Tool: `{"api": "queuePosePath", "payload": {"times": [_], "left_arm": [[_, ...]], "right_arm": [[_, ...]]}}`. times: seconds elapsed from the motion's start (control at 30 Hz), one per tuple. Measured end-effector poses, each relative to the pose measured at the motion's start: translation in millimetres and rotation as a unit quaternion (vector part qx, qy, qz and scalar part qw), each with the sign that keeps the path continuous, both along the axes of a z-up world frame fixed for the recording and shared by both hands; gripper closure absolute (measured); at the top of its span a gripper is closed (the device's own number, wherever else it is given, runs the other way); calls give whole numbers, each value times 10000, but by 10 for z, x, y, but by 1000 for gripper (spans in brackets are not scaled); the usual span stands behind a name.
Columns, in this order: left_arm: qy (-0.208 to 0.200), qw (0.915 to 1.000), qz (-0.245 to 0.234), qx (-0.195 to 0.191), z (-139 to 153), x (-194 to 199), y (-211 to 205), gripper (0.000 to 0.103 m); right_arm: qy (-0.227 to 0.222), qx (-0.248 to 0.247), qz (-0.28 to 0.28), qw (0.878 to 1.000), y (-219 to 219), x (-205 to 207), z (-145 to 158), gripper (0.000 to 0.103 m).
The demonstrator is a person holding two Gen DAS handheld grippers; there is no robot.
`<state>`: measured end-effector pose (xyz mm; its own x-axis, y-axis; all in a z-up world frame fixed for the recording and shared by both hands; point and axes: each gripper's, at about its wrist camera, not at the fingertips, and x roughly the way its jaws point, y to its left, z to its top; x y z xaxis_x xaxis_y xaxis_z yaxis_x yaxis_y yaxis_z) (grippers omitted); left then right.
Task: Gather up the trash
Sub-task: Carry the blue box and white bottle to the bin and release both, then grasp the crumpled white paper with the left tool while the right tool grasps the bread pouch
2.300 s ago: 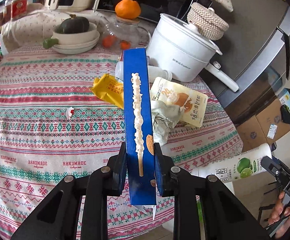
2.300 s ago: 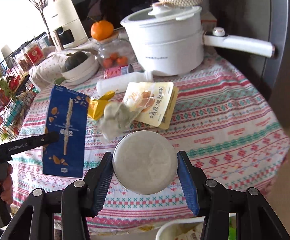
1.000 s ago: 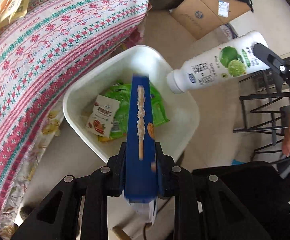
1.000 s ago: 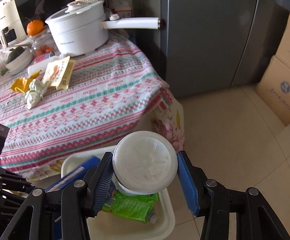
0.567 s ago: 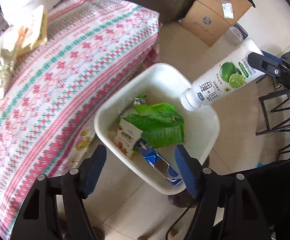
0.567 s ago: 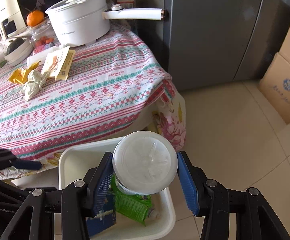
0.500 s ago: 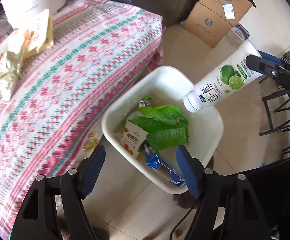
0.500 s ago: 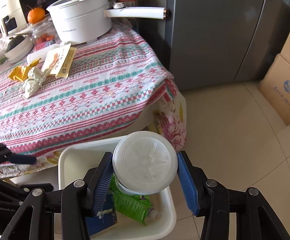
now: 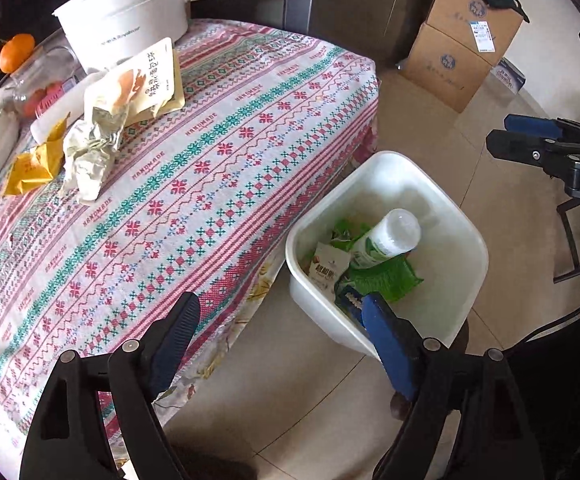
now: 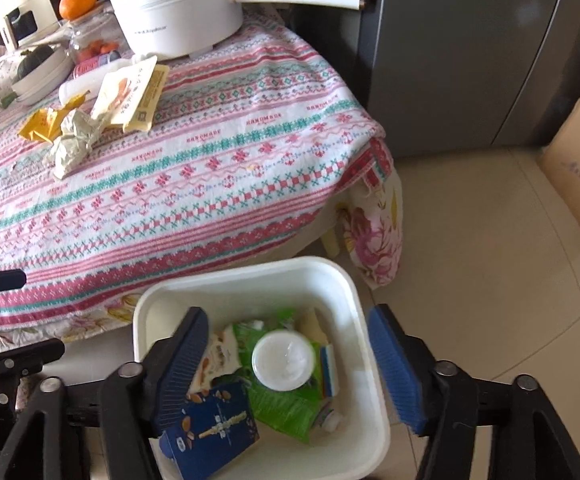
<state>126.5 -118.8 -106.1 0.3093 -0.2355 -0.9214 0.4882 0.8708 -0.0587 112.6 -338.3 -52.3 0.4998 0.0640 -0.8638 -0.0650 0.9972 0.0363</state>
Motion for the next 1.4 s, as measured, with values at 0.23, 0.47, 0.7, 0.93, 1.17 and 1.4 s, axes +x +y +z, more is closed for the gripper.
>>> {"api": "queuePosePath", "payload": {"times": [0.23,0.47,0.7,0.93,1.17,1.4], "left_arm": [[-47,9997,237,14,47,59,206,17],[-91,9974,708,-46,133,241,535,17],[-226,9896,1403,-220,248,559,965,17],[-339,9838,1640,-642,150,1010,1220,17],[354,9507,2609,-1641,-175,1589,1452,17],[234,9228,3371,-1849,-131,1958,1386,17]], "right_arm": [[-41,-4,62,10000,165,78,41,28],[-48,-33,136,9999,342,196,46,27],[-41,4,152,9999,546,390,38,25],[48,21,155,9999,790,658,-26,24],[122,2,157,9998,1019,936,-97,24],[252,159,65,9995,1064,1175,-180,24]]}}
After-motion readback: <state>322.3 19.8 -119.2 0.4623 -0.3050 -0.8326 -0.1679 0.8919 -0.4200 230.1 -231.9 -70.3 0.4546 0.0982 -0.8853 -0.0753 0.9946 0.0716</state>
